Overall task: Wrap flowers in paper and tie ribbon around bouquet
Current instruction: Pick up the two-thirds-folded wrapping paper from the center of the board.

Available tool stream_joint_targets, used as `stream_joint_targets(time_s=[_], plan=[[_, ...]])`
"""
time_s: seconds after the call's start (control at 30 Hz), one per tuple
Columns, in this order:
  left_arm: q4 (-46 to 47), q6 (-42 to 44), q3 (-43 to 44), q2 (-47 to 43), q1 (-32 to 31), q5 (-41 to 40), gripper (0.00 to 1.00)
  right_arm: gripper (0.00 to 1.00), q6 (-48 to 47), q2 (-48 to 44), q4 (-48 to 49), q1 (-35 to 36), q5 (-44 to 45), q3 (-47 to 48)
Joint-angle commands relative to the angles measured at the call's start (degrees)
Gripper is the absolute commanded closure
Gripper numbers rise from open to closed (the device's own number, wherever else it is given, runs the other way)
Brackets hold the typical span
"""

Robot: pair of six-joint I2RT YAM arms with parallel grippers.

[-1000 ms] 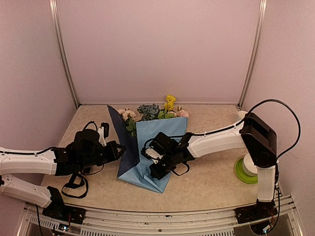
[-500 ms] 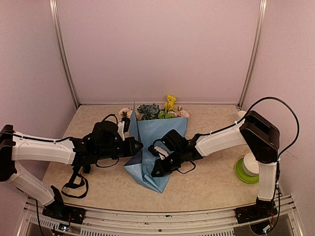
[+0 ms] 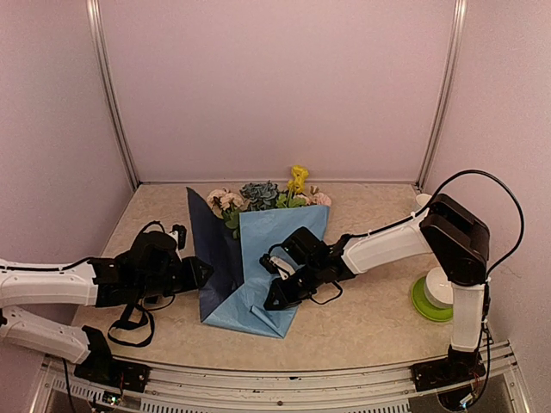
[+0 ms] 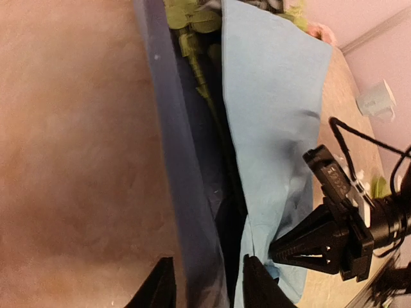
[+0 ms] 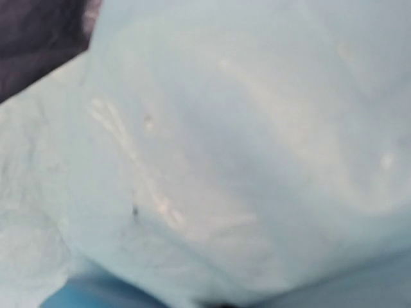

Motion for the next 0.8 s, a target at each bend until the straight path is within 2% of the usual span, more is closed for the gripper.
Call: stream_joint_targets(time_s=[0.0, 0.1, 0.23, 0.3, 0.37, 0.5, 0.57, 0.67, 0.77], plan=[[-11.2, -2.9, -1.7, -5.8, 0.2, -4.6, 0.58, 0.88, -0.2, 0.4, -4.0, 0.1, 2.8, -0.3], [-16.3, -6.7, -1.2, -7.0, -3.3, -3.9, 0.51, 0.88, -0.2, 0.3, -4.0, 0.3, 3.0, -0.3], [-16.1, -19.1, -4.6, -8.0, -13.8, -5.7, 0.32, 0.87, -0.4, 0.1, -4.5, 0.7, 3.8, 0.6], [-16.2, -22.6, -3.8, -8.2, -18.4, -8.4, 0.31, 0.87, -0.7, 0.2, -4.8, 0.8, 4.5, 1.1], [-19.0, -22.6, 0.6, -5.9, -22.7, -12.1, 0.32, 0.87, -0.7, 0.2, -4.9, 1.0, 4.9, 1.3], [-36.9, -20.9, 16.2, 6.6, -29.5, -21.2, 0.35, 0.87, -0.6, 0.4, -6.5, 1.4, 6.3, 1.5], [-40.8, -20.2, 23.1, 11.8, -31.5, -23.2, 0.36, 0.87, -0.7, 0.0, -6.6, 1.7, 6.2, 1.2], [-34.5, -17.6, 26.1, 16.5, -33.1, -19.3, 0.36, 0.87, -0.8, -0.5, -6.3, 2.2, 6.1, 1.2], [-25.4, -19.6, 20.2, 15.8, -33.2, -14.4, 0.36, 0.87, -1.1, -0.5, -5.8, 2.6, 5.6, 1.8]])
